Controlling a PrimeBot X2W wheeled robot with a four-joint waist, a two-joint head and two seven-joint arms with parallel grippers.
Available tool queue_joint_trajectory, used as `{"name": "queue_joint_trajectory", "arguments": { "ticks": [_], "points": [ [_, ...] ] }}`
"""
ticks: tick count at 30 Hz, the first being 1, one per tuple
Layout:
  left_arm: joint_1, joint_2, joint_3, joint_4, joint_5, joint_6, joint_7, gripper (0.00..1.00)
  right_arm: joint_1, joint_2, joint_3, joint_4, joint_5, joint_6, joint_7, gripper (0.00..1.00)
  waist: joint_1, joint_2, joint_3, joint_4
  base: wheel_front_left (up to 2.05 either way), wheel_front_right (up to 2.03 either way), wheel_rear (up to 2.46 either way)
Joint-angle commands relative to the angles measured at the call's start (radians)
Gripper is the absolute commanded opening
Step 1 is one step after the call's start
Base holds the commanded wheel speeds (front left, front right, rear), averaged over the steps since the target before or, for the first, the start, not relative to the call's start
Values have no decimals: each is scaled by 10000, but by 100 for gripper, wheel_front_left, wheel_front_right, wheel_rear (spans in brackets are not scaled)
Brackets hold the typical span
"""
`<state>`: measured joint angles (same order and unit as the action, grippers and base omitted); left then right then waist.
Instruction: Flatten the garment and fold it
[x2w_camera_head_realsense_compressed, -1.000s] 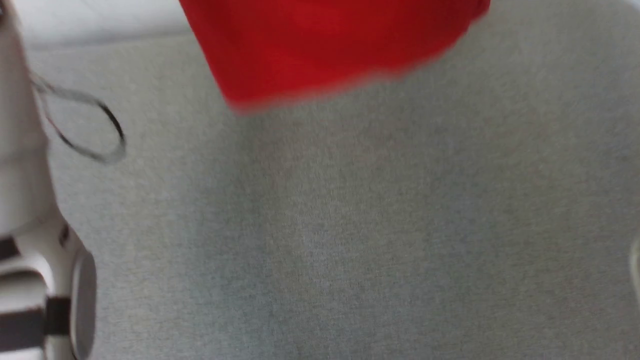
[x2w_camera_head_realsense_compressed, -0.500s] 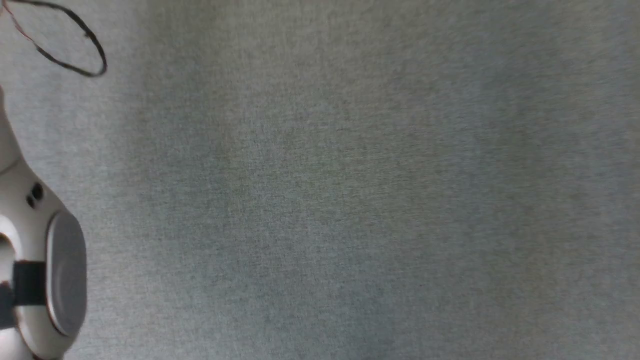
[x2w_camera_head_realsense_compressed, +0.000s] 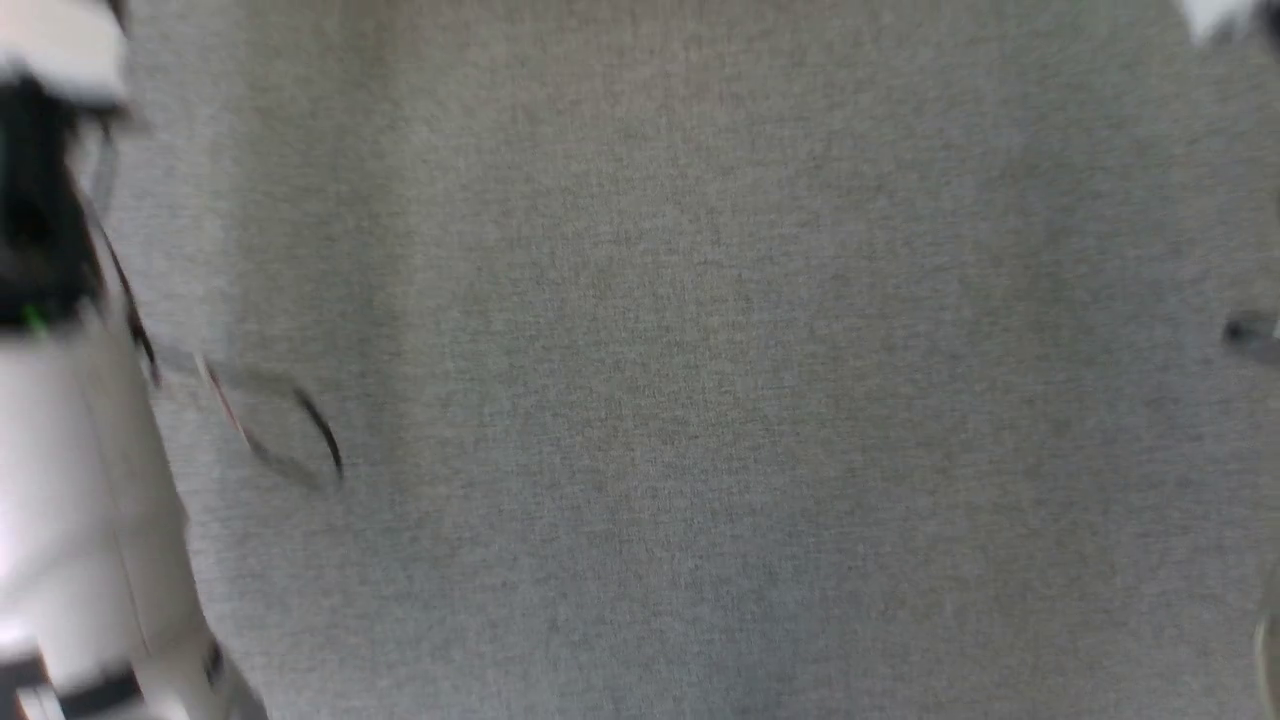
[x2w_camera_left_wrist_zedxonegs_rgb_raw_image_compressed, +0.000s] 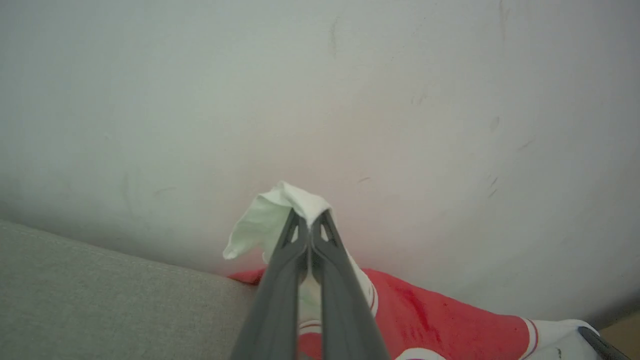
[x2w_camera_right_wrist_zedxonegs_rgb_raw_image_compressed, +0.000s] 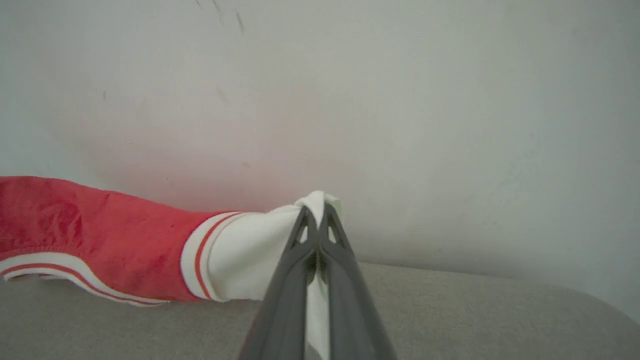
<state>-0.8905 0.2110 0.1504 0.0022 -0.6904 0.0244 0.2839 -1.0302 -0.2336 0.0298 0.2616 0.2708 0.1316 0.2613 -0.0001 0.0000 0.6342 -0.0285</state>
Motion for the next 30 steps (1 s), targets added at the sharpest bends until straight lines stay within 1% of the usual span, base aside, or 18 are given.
{"name": "queue_joint_trajectory", "arguments": {
  "ticks": [1,5,8,10,13,15,19,24,30],
  "points": [
    [793,-94,69,-371,-120,27,138,0,754,-41,-192,-438,285,-9,93,0,1,0,-1110,-61,0,0,0],
    [3230,-302,-4,-1307,-106,49,436,0,3082,65,-839,-1747,850,-9,613,0,1,0,-1999,22,0,0,0],
    [5014,-542,-175,-1838,-41,22,519,0,4800,334,-1490,-2624,1110,-9,888,0,1,0,-2543,108,0,0,0],
    [5994,-540,-264,-2022,226,45,492,0,5840,587,-1892,-3099,1185,-9,959,0,1,0,-2856,156,0,0,0],
    [7219,-630,-339,-2034,462,96,399,0,7231,1159,-2418,-3626,1391,-9,971,0,1,0,-3278,166,0,0,0],
    [7960,-625,-509,-1930,548,-17,469,0,8060,1446,-2661,-3923,1532,-9,945,0,1,0,-3513,167,0,0,0],
    [9348,-627,-856,-1841,464,-359,703,0,9551,1757,-3057,-4225,1869,-9,945,0,1,0,-3891,247,0,0,0],
    [10806,-620,-1135,-1958,24,-764,1092,0,11050,1826,-3332,-4236,2107,-9,1170,0,1,0,-4271,326,0,0,0],
    [12145,-424,-933,-2295,-353,-803,1463,0,12357,1831,-3599,-4187,2430,-9,1750,0,1,0,-4818,329,0,0,0]
  ]
}}
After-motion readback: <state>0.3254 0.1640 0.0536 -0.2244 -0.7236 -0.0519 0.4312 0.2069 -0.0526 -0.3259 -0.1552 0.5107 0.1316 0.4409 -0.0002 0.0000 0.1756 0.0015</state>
